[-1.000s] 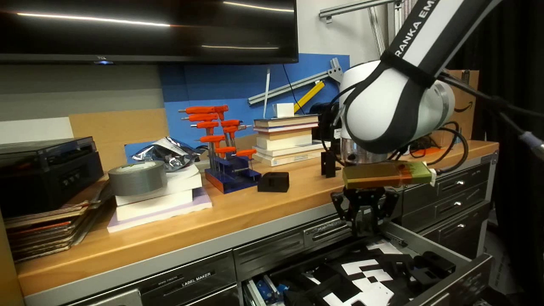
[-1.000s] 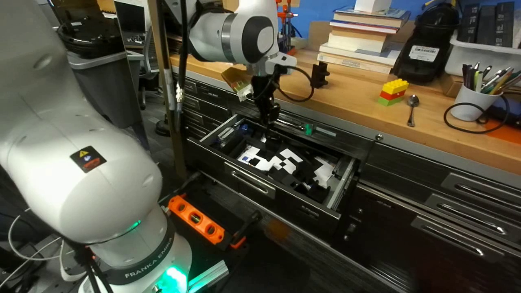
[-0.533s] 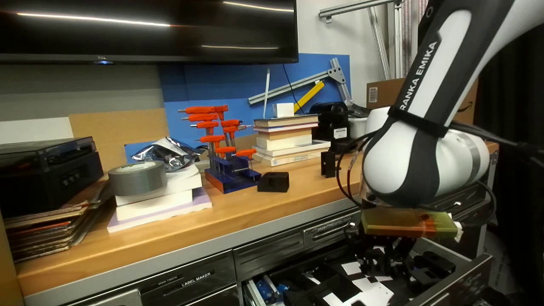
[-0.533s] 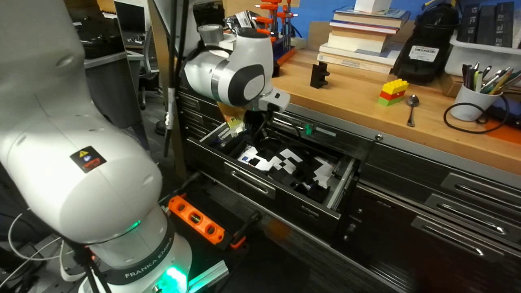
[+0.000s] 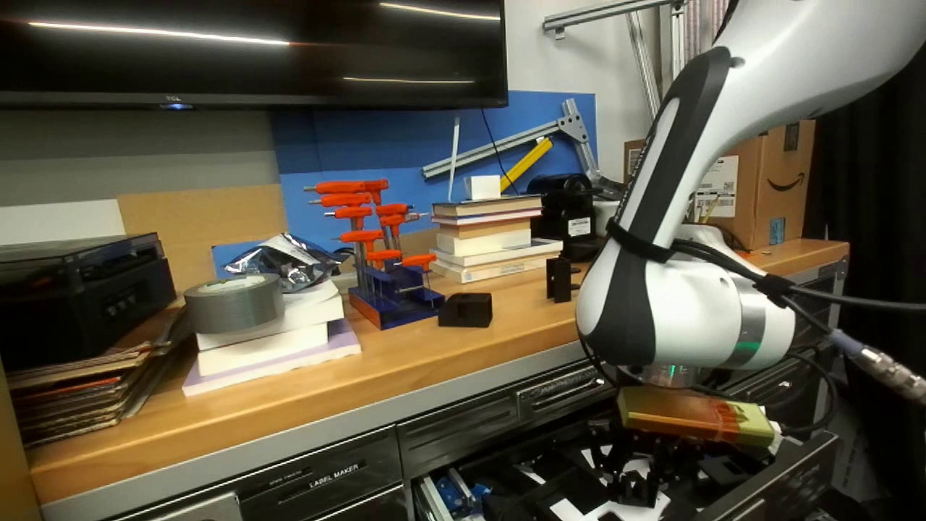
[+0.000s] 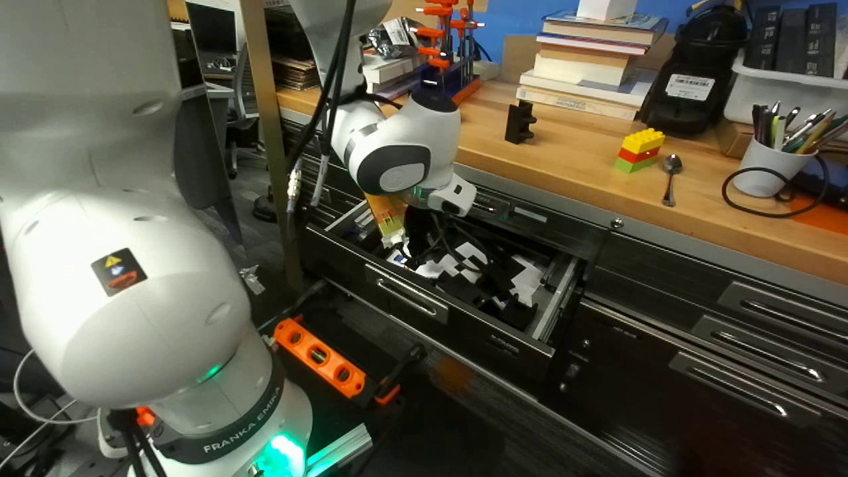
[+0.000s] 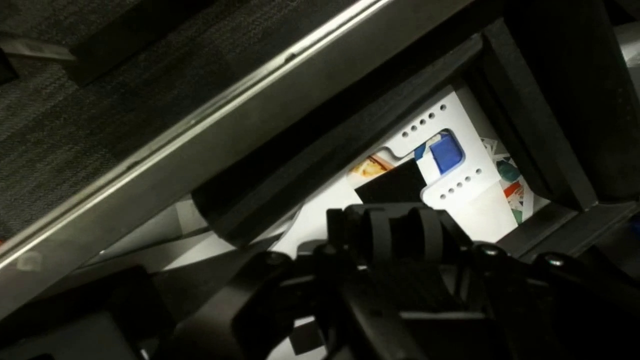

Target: Pick up the black objects from the table, put them in the drawer and close the drawer.

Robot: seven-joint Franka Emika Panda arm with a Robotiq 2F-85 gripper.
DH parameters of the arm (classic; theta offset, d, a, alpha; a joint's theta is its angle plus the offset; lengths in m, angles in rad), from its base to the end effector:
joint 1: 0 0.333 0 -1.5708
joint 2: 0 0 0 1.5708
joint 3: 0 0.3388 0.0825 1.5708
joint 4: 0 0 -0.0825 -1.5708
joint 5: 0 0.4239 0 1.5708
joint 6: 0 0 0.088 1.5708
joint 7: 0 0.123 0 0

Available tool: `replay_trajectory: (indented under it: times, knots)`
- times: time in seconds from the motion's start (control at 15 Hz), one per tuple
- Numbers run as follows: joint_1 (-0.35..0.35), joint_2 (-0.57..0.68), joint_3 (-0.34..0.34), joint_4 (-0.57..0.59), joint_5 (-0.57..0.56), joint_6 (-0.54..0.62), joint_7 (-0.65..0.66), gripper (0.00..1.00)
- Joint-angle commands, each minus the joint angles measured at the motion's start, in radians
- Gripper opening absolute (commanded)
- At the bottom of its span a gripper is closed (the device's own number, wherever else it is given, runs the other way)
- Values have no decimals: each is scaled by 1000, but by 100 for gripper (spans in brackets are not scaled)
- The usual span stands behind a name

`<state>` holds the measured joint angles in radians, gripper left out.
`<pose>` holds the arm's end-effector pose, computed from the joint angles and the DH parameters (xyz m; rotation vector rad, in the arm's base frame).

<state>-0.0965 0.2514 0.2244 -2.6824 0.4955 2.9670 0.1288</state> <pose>0.4173 0.0312 0.1224 -2.8997 0.7343 -0.0091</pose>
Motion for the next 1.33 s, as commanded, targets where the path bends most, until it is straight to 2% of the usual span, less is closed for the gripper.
replay_trajectory:
  times: [0.0,0.07,0.13,0.2,0.4,0.47,0.67,0.8,0.93,1.13,1.27]
  knots:
    - [-69,46,55,46,63,-5,-76,46]
    - [-77,53,59,49,64,-8,-80,71]
    - [-84,56,64,52,67,-11,-77,71]
    - [-90,62,67,53,66,-10,-76,76]
    - [-82,56,48,46,37,-20,-52,98]
    - [-59,38,18,36,7,-35,-26,100]
    - [59,-68,-143,6,-152,-105,81,100]
    - [129,-135,-266,18,-332,-181,175,100]
    - [147,-183,-335,66,-497,-268,264,100]
    - [108,-233,-340,169,-637,-392,316,100]
    - [86,-245,-329,252,-664,-467,299,100]
